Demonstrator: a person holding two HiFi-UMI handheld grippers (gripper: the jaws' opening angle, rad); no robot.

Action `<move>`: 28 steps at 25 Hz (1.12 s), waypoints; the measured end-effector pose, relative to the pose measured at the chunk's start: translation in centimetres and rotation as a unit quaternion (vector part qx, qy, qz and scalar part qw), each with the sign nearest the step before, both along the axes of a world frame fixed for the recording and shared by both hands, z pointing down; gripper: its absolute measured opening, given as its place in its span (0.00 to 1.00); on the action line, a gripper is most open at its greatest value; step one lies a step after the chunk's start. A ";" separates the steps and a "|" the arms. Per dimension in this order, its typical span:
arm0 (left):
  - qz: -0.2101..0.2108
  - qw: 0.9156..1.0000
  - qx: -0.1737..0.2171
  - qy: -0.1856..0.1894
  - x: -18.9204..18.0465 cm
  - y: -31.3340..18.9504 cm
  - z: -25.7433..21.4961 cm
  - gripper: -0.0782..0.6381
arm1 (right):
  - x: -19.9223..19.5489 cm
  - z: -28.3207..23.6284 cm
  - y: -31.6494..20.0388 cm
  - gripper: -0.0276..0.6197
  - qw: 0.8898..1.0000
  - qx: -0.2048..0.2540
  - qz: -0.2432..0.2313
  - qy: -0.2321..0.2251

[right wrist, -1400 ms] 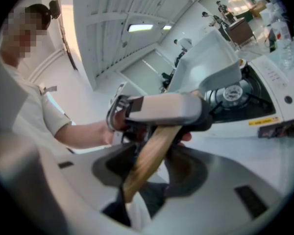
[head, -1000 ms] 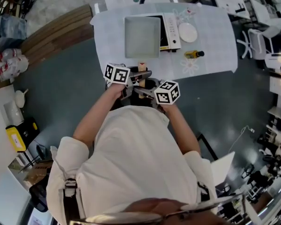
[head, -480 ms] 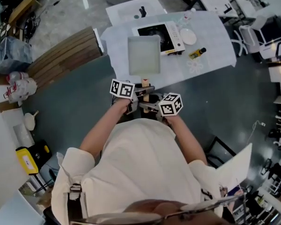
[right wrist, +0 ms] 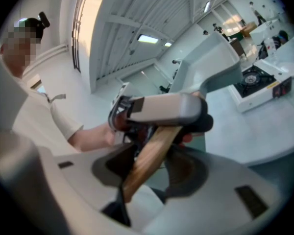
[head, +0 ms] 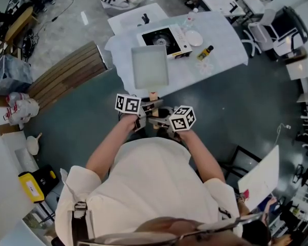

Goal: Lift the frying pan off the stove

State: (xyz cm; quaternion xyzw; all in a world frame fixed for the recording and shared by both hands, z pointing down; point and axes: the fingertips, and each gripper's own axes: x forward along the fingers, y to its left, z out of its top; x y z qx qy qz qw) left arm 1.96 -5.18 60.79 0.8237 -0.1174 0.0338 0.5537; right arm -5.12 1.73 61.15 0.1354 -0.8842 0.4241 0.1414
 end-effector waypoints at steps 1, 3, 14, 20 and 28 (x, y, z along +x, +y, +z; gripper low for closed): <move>0.000 1.000 0.002 0.001 0.3 0.5 -0.2 0.40 | 0.3 -0.2 0.5 0.36 1.000 0.002 0.001 -0.001; -0.001 1.000 0.003 0.003 0.8 1.6 -0.5 0.40 | 0.8 -0.5 1.6 0.36 1.000 0.003 0.003 -0.003; -0.025 1.000 0.012 0.009 4.0 5.6 -1.7 0.40 | 4.4 -1.5 6.0 0.36 1.000 0.014 -0.022 -0.009; -0.032 0.999 0.020 0.007 5.1 6.6 -2.2 0.40 | 5.5 -2.0 7.0 0.36 0.999 0.018 -0.029 -0.013; -0.036 0.999 0.024 0.005 5.2 6.7 -2.1 0.40 | 5.8 -1.8 7.1 0.36 0.999 0.026 -0.034 -0.011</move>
